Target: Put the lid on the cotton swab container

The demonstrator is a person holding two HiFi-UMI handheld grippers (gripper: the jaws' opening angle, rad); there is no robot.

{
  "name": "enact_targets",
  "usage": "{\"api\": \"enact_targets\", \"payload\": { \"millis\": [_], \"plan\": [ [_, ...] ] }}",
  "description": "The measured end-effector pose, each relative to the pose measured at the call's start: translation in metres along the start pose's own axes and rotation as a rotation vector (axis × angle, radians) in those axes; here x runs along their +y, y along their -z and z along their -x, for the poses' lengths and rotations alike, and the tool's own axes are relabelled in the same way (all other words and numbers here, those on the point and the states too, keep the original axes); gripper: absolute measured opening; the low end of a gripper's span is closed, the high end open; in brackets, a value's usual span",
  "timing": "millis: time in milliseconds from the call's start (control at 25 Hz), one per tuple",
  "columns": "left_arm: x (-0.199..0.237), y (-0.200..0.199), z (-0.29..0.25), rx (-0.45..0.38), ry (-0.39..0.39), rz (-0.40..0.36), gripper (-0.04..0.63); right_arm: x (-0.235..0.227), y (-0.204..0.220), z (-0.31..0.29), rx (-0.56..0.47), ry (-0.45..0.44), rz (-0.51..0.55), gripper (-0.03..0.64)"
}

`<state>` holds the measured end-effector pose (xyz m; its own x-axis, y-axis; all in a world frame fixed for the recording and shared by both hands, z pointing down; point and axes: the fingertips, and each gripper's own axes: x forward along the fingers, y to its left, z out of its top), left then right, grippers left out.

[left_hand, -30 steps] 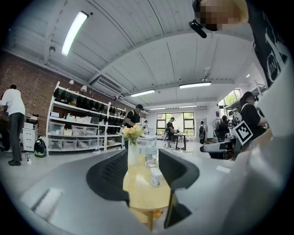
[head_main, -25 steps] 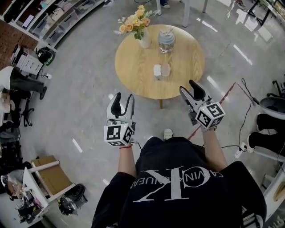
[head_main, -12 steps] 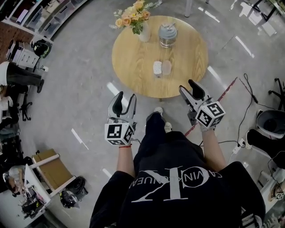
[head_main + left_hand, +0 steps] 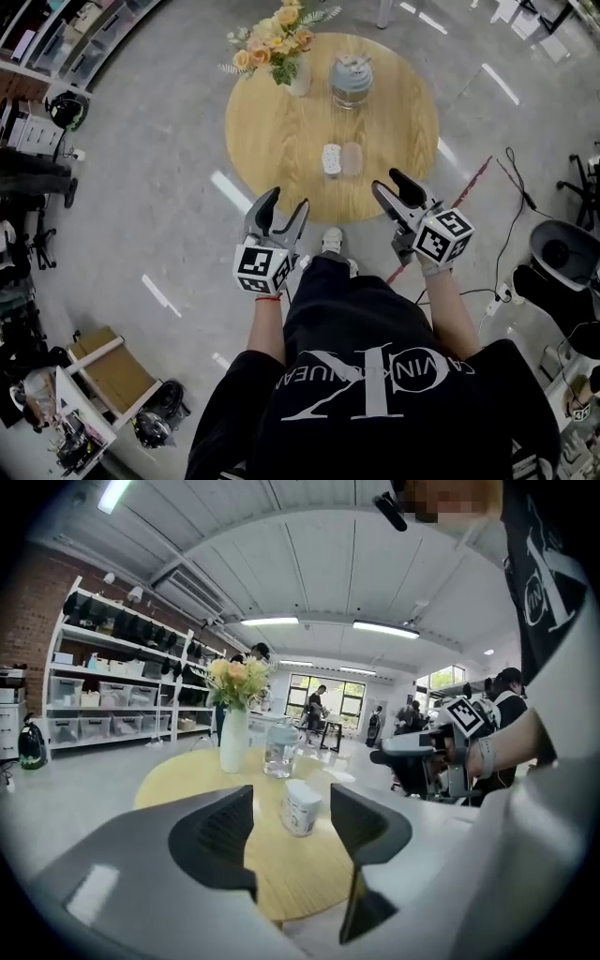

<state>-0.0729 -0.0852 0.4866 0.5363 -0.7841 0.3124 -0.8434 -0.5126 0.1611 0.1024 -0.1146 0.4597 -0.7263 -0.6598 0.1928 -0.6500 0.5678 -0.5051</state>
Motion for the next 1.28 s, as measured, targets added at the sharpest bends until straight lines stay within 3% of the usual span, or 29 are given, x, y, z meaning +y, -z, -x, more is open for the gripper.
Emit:
{"api": "enact_targets", "payload": {
  "millis": [320,760,1040,1280],
  "plan": [
    [-0.005,0.032,-0.046,0.182,0.243,-0.103,0.275,-0.003,0.012,-0.037,0.104,-0.009,-0.047,0.209],
    [-0.006,0.042,-0.096,0.246,0.442,-0.189,0.349,-0.021,0.025,-0.064,0.165,0.07,-0.08,0.209],
    [-0.009,0.05,-0.119,0.309,0.525,-0.253,0.391,-0.027,0.039,-0.08,0.211,0.045,-0.12,0.209],
    [-0.019,0.07,-0.133,0.398,0.609,-0.383,0.394,-0.027,0.04,-0.086,0.243,0.014,-0.12,0.209]
  ]
}}
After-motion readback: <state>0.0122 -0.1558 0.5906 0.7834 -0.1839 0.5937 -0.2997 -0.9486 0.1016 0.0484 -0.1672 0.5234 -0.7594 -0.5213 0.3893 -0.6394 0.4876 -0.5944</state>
